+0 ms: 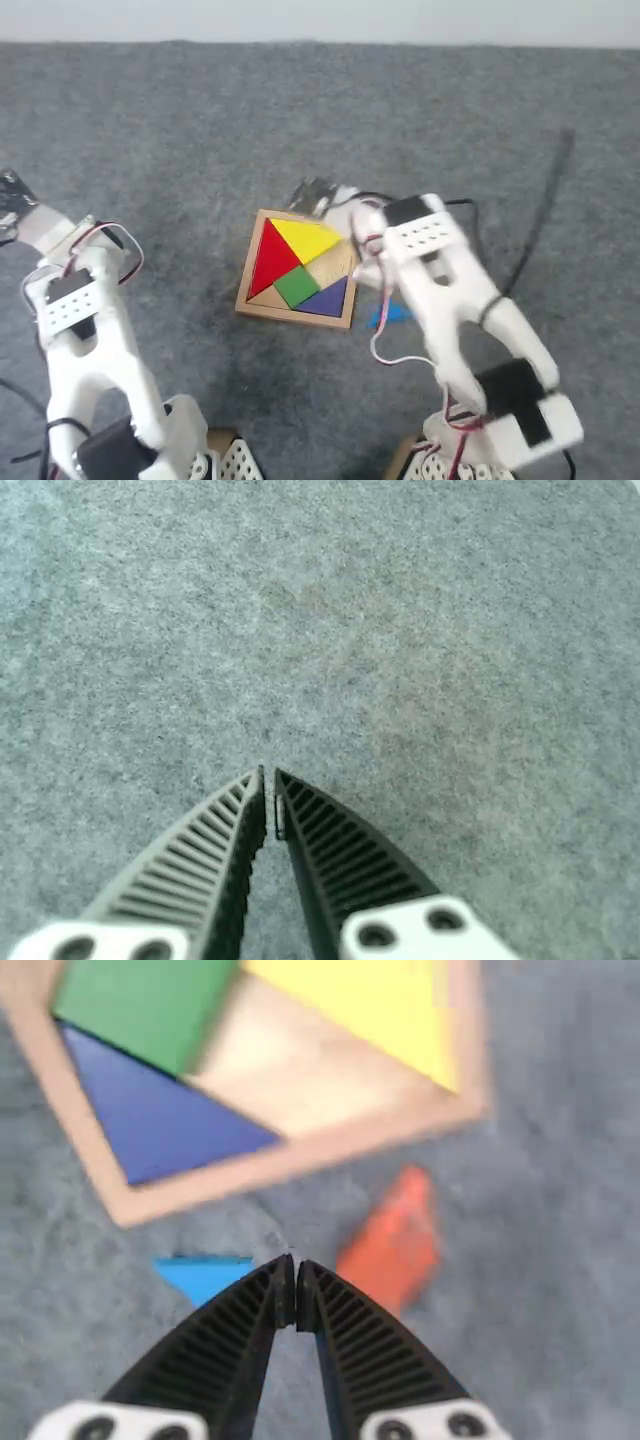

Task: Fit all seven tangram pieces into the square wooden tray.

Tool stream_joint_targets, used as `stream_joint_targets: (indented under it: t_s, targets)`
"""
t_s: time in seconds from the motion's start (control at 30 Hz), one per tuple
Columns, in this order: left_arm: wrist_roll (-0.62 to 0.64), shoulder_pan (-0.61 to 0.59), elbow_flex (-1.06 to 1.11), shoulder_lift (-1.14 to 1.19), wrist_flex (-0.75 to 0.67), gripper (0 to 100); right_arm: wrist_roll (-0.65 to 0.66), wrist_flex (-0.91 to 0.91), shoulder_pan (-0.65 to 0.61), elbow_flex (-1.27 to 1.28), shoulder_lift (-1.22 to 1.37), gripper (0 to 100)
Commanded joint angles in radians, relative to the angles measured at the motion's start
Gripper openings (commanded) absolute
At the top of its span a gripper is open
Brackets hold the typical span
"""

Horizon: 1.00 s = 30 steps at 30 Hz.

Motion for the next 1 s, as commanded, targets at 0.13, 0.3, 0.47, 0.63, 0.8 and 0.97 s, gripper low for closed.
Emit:
stream_joint_targets:
  t_s: [0.13, 0.3, 0.47, 0.63, 0.8, 0.97]
  targets:
    - [0.003, 0.006, -0.045, -0.044, -0.005, 1, -0.334, -0.148, 0.05, 0.057, -0.038, 9.6]
    - [0.003, 0.006, -0.042, -0.044, -0.005, 1, -0.443, -0.197, 0.05, 0.035, 0.09, 16.2]
    - [0.003, 0.006, -0.042, -0.044, -0.005, 1, -0.445, -0.214, 0.053, -0.015, 0.231, 15.6]
    - [0.003, 0.006, -0.042, -0.044, -0.005, 1, -0.404, -0.189, 0.073, -0.069, 0.275, 15.5]
    - [0.003, 0.006, -0.042, -0.044, -0.005, 1, -0.341, -0.189, 0.114, -0.069, 0.277, 15.5]
    - [0.003, 0.008, -0.042, -0.044, -0.005, 1, -0.325, -0.162, 0.114, -0.072, 0.275, 15.4]
